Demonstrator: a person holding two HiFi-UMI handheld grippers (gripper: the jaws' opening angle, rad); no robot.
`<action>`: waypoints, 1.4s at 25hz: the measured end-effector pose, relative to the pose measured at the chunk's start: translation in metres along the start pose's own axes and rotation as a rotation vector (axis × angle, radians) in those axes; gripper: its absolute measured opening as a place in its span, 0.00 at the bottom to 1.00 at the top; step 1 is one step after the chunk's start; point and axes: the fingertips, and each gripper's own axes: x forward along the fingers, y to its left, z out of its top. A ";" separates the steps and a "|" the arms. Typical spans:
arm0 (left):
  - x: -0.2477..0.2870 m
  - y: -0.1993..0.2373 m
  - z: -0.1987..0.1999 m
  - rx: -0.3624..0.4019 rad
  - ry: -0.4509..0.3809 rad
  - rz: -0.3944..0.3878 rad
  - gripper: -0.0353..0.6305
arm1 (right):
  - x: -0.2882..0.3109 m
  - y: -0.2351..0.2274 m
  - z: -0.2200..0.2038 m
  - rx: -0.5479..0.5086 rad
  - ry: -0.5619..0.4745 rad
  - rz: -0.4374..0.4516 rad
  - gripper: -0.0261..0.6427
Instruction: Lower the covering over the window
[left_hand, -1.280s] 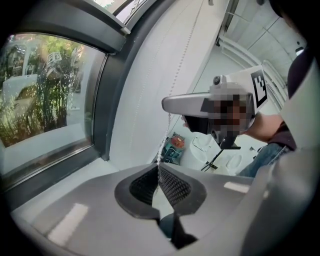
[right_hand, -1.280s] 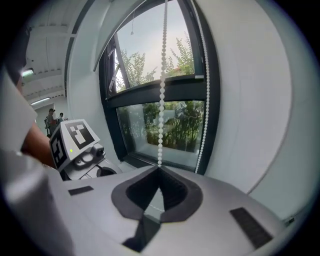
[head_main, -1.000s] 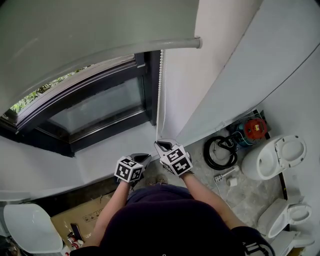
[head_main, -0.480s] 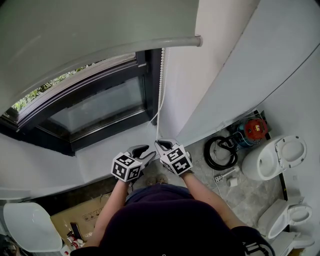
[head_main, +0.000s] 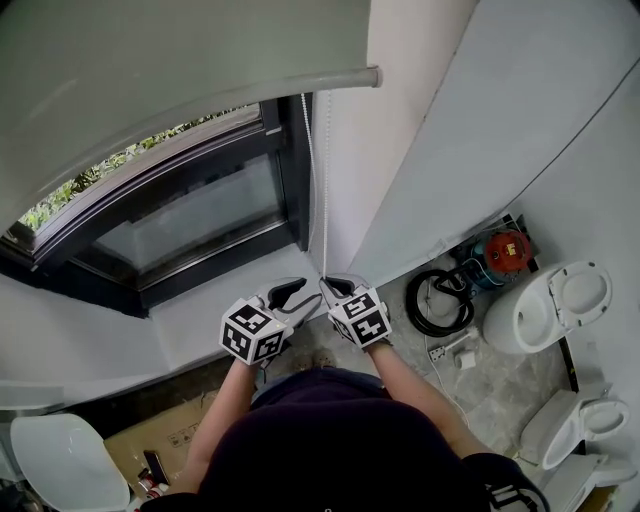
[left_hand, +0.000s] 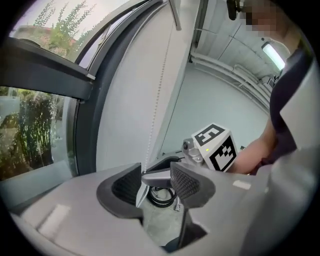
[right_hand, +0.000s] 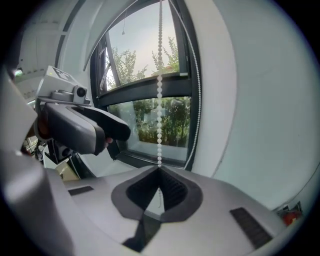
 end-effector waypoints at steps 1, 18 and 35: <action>0.002 -0.003 0.002 0.002 -0.005 -0.009 0.31 | -0.004 -0.003 -0.002 0.007 -0.001 -0.011 0.06; 0.040 -0.070 0.056 0.139 -0.090 -0.158 0.31 | -0.060 -0.023 -0.032 0.066 -0.033 -0.129 0.06; 0.067 -0.103 0.072 0.202 -0.087 -0.222 0.31 | -0.099 -0.035 -0.052 0.104 -0.056 -0.218 0.06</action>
